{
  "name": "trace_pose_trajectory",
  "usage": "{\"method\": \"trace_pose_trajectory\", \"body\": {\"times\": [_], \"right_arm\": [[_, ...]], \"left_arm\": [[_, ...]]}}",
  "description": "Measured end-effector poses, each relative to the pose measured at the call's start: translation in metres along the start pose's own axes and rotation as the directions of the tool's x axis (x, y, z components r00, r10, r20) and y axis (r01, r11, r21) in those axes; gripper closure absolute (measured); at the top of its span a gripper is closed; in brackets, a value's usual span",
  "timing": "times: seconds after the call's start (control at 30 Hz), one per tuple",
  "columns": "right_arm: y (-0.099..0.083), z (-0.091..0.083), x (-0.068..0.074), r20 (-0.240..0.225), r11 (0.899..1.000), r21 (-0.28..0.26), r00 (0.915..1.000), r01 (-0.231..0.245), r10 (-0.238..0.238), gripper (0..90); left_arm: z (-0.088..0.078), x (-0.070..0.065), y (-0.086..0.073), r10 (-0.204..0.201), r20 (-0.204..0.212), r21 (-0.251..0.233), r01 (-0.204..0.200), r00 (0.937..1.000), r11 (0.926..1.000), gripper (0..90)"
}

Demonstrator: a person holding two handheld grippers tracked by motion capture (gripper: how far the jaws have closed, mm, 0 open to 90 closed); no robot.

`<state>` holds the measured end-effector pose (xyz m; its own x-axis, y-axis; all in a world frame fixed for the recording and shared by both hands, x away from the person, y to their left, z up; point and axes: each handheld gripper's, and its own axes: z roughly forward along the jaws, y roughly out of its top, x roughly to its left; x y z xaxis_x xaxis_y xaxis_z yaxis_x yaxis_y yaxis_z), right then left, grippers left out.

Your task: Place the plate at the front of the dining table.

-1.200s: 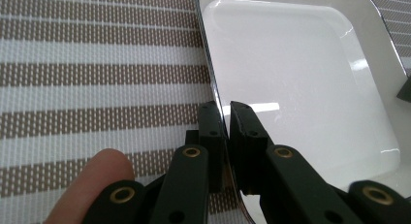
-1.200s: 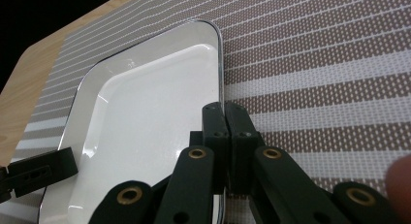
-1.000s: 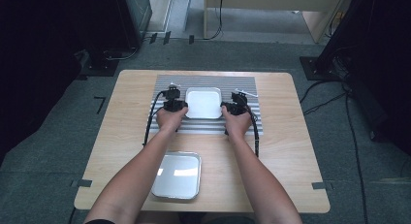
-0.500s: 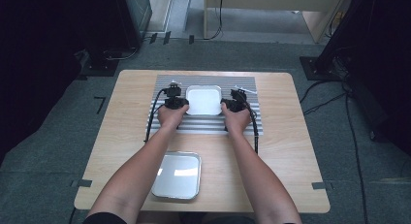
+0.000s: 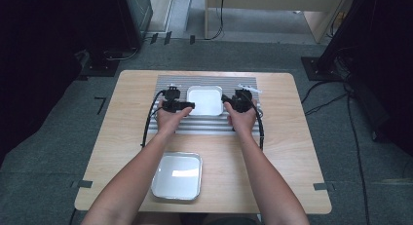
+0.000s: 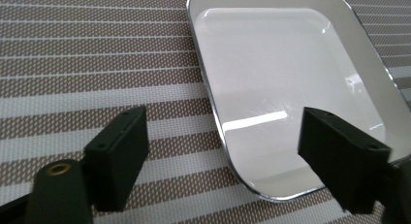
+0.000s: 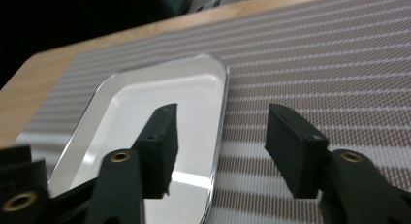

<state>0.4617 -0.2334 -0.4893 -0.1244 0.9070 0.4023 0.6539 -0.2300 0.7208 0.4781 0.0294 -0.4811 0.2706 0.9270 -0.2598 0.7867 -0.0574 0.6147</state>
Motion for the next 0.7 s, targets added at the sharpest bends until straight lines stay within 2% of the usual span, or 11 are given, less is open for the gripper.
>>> {"method": "trace_pose_trajectory", "body": {"times": [0.03,0.07,0.1,0.13,0.2,0.27,0.3,0.4,0.43,0.5,0.7], "right_arm": [[0.0,0.0,0.0,0.0,1.0,0.0,1.0,0.0,0.0,39.9],[0.0,-0.004,0.001,0.001,1.0,0.004,0.9998,0.02,-0.02,37.2],[0.0,-0.012,0.002,0.007,0.997,0.008,0.9974,0.072,-0.072,29.9],[0.0,-0.012,0.002,0.007,0.997,0.008,0.9974,0.072,-0.072,29.9],[-0.002,-0.02,0.003,0.012,0.993,0.001,0.9929,0.118,-0.118,28.6],[-0.003,-0.027,0.002,0.02,0.992,-0.006,0.9918,0.127,-0.126,28.6],[-0.005,-0.033,0.002,0.02,0.989,-0.009,0.9889,0.148,-0.147,27.3],[-0.008,-0.039,0.003,0.022,0.986,-0.014,0.986,0.166,-0.165,27.3],[-0.012,-0.045,0.003,0.031,0.982,-0.009,0.9819,0.187,-0.187,26.8],[-0.014,-0.047,0.003,0.031,0.98,-0.01,0.9794,0.2,-0.2,26.3],[-0.026,-0.067,0.0,0.027,0.975,-0.027,0.9749,0.222,-0.221,24.9]], "left_arm": [[-0.004,0.002,-0.001,-0.007,0.01,-0.01,0.007,0.9999,0.9999,15.5],[-0.008,0.004,-0.003,-0.008,0.016,-0.02,0.008,0.9998,0.9998,13.7],[-0.014,0.007,-0.007,0.001,0.026,-0.035,0.0,0.9997,0.9994,12.2],[-0.014,0.007,-0.007,0.001,0.026,-0.035,0.0,0.9997,0.9994,11.0],[-0.019,0.009,-0.011,0.011,0.017,-0.033,-0.011,0.9998,0.9994,10.4],[-0.024,0.013,-0.016,-0.009,0.036,-0.026,0.01,0.9993,0.9996,10.4],[-0.031,0.015,-0.021,-0.001,0.047,-0.047,0.004,0.9989,0.9989,10.4],[-0.037,0.017,-0.025,0.003,0.056,-0.059,0.001,0.9984,0.9983,10.5],[-0.04,0.018,-0.027,0.007,0.057,-0.06,-0.003,0.9983,0.9982,10.5],[-0.046,0.02,-0.031,0.025,0.05,-0.063,-0.022,0.9984,0.9978,10.5],[-0.067,0.025,-0.049,0.069,0.037,-0.099,-0.065,0.9969,0.993,10.4]]}}
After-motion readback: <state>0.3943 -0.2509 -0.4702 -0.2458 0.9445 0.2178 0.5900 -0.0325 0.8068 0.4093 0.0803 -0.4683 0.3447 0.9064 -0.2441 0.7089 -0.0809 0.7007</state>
